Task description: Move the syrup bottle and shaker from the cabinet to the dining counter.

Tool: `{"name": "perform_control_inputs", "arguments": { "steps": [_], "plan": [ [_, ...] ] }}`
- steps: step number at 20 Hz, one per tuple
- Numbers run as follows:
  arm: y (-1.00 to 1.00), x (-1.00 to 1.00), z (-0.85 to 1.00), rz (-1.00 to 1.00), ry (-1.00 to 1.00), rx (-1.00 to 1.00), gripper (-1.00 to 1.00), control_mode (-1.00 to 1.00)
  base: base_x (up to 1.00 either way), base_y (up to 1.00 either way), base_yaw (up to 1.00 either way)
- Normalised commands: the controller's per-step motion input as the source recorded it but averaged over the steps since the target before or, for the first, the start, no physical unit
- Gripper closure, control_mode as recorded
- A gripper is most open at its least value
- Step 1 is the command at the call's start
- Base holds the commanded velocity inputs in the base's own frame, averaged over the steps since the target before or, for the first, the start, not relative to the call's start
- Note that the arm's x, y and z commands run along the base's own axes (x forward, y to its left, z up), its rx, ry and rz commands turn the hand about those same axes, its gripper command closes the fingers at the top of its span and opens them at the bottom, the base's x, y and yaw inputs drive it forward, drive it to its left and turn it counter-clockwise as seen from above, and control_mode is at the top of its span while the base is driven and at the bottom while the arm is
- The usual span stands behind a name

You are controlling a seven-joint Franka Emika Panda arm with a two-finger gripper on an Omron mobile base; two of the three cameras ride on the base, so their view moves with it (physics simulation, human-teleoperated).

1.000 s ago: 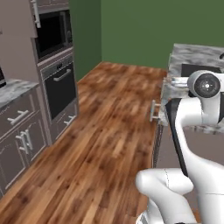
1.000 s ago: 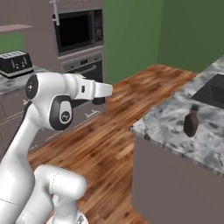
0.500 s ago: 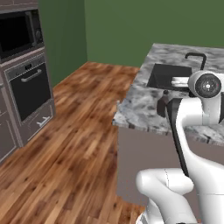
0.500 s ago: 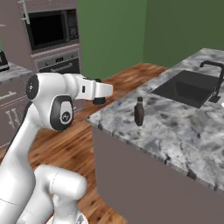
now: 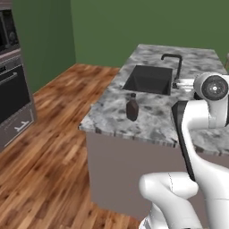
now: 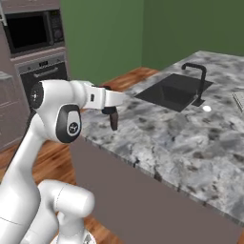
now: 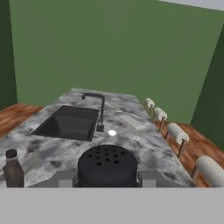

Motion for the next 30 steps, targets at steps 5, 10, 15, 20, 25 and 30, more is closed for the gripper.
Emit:
{"name": "perform_control_inputs", "arguments": {
  "steps": [5, 10, 15, 20, 25, 30],
  "plan": [
    [0.00, 0.00, 0.00, 0.00, 0.00, 0.00, 1.00, 1.00, 0.28, -0.41, -0.18],
    [0.00, 0.00, 0.00, 0.00, 0.00, 0.00, 1.00, 1.00, 0.12, -0.08, -0.32],
    [0.00, 0.00, 0.00, 0.00, 0.00, 0.00, 1.00, 1.00, 0.03, 0.00, -0.37],
    [0.00, 0.00, 0.00, 0.00, 0.00, 0.00, 1.00, 1.00, 0.36, 0.10, -0.28],
    [0.00, 0.00, 0.00, 0.00, 0.00, 0.00, 1.00, 1.00, 0.65, 0.34, -0.14],
    [0.00, 0.00, 0.00, 0.00, 0.00, 0.00, 1.00, 1.00, 0.74, 0.30, 0.00]
  ]
}}
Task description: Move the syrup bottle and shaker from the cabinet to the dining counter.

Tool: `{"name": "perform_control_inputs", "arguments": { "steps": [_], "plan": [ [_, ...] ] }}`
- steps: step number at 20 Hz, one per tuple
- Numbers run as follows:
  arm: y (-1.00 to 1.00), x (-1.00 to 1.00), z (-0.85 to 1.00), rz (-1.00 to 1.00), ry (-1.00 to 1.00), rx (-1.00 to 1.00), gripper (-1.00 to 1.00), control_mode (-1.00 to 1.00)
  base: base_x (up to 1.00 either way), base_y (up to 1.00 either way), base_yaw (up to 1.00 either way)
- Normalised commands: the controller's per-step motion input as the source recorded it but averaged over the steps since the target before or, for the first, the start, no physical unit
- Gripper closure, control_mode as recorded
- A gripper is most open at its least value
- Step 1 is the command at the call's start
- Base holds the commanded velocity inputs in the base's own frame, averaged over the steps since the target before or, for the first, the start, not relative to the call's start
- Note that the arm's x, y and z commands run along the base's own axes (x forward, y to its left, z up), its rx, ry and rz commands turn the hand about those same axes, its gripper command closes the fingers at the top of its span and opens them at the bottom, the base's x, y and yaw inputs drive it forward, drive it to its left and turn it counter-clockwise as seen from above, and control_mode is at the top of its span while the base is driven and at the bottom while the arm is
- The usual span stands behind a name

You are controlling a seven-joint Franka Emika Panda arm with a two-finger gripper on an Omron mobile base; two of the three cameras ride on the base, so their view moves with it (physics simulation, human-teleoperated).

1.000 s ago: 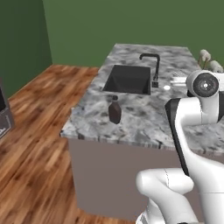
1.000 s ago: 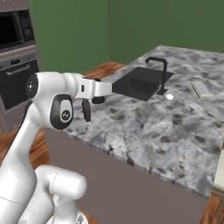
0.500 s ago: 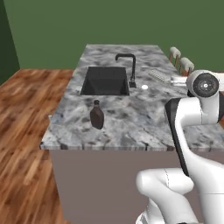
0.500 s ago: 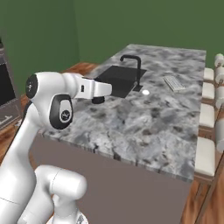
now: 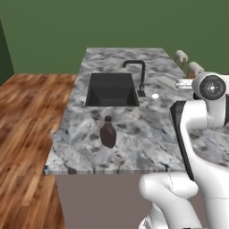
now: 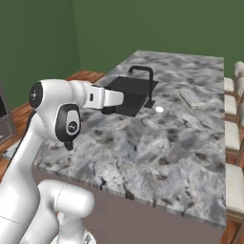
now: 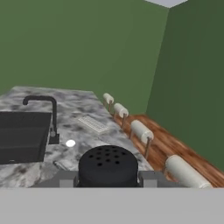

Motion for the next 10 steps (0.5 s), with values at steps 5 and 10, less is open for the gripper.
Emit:
{"name": "perform_control_inputs", "arguments": {
  "steps": [5, 10],
  "plan": [
    [0.00, 0.00, 0.00, 0.00, 0.00, 0.00, 1.00, 1.00, 0.66, 0.21, 0.00],
    [0.00, 0.00, 0.00, 0.00, 0.00, 0.00, 1.00, 1.00, 0.65, 0.04, 0.02]
  ]
}}
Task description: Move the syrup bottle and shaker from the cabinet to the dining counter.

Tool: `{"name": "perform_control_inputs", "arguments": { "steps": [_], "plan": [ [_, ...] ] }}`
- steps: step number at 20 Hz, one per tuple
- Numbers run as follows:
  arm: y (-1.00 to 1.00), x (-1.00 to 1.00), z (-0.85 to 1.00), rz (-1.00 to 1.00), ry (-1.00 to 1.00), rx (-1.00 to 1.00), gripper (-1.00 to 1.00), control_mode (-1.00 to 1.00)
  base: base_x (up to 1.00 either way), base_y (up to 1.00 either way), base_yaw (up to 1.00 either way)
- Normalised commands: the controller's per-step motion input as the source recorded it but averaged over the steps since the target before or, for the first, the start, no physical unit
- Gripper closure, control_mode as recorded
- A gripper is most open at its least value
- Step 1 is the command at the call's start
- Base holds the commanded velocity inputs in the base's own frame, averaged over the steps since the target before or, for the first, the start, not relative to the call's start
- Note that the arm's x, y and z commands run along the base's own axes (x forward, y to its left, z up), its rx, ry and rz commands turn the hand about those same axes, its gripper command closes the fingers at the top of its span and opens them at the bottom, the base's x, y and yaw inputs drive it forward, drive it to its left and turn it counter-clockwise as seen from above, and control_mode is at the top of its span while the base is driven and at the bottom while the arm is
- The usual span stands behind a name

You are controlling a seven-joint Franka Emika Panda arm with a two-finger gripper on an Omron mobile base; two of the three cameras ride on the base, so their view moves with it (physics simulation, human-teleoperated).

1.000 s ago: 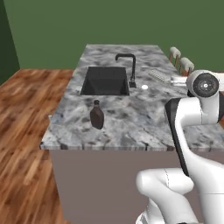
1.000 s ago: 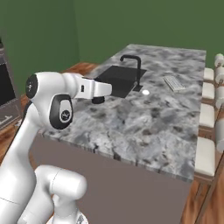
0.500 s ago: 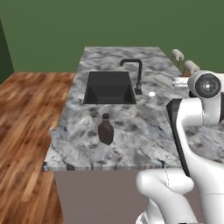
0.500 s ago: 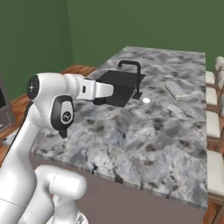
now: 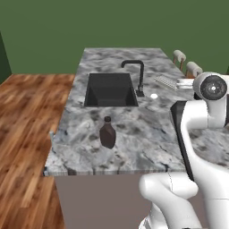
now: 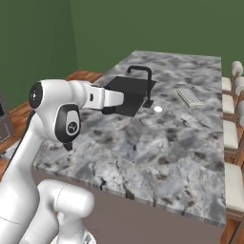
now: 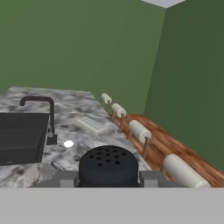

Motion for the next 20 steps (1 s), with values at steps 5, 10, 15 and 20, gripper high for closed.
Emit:
{"name": "perform_control_inputs", "arguments": {
  "steps": [5, 10, 15, 20],
  "plan": [
    [0.00, 0.00, 0.00, 0.00, 0.00, 0.00, 1.00, 1.00, 0.12, 0.00, 0.00],
    [0.00, 0.07, -0.06, 0.00, 0.05, 0.00, 1.00, -1.00, 0.00, 0.00, 0.00],
    [0.00, 0.67, -0.39, 0.23, 0.27, 0.00, 1.00, -1.00, 0.00, 0.00, 0.00],
    [-0.13, 0.91, -0.46, 0.39, 0.26, 0.00, 1.00, -1.00, 0.00, 0.00, 0.00]
  ]
}}
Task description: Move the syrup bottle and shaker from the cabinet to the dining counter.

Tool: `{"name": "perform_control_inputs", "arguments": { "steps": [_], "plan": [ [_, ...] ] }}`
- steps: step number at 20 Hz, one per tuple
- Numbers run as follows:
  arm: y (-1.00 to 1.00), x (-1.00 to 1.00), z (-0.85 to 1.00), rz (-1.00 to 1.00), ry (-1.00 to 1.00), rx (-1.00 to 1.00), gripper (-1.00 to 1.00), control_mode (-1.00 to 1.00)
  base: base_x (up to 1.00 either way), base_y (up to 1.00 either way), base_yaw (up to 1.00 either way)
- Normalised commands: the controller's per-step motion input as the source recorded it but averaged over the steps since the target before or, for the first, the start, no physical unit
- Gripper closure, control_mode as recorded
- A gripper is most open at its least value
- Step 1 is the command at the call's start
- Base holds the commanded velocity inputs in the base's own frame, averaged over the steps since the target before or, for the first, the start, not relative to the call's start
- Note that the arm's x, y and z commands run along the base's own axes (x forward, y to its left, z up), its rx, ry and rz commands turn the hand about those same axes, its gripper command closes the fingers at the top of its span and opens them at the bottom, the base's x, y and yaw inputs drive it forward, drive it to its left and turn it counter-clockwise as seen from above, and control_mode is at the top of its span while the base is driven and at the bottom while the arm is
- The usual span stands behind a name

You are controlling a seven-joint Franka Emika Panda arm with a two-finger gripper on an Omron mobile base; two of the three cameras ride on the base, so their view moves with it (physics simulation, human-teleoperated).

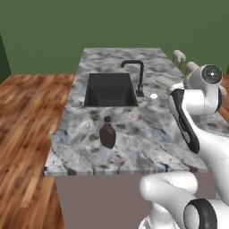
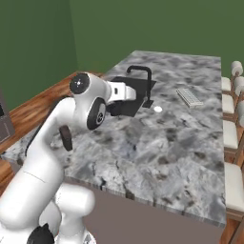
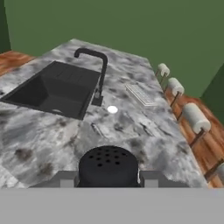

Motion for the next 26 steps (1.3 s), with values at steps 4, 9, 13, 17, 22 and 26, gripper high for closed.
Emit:
{"name": "perform_control_inputs", "arguments": {
  "steps": [4, 9, 13, 17, 22, 26],
  "plan": [
    [-0.56, 0.93, -0.65, 0.53, 0.05, 0.00, 1.00, -1.00, 0.00, 0.00, 0.00],
    [-0.49, 0.67, -0.73, 0.60, 0.04, 0.02, 1.00, -1.00, 0.00, 0.00, 0.00],
    [-0.04, 0.34, -0.52, 0.40, 0.12, 0.05, 1.00, -1.00, 0.00, 0.00, 0.00],
    [0.04, 0.32, -0.41, 0.16, 0.10, 0.00, 1.00, -1.00, 0.00, 0.00, 0.00],
    [0.01, 0.08, -0.35, 0.03, 0.07, 0.00, 1.00, -1.00, 0.00, 0.00, 0.00],
    [0.01, 0.00, -0.42, 0.00, 0.03, 0.00, 1.00, -1.00, 0.00, 0.00, 0.00]
  ]
}}
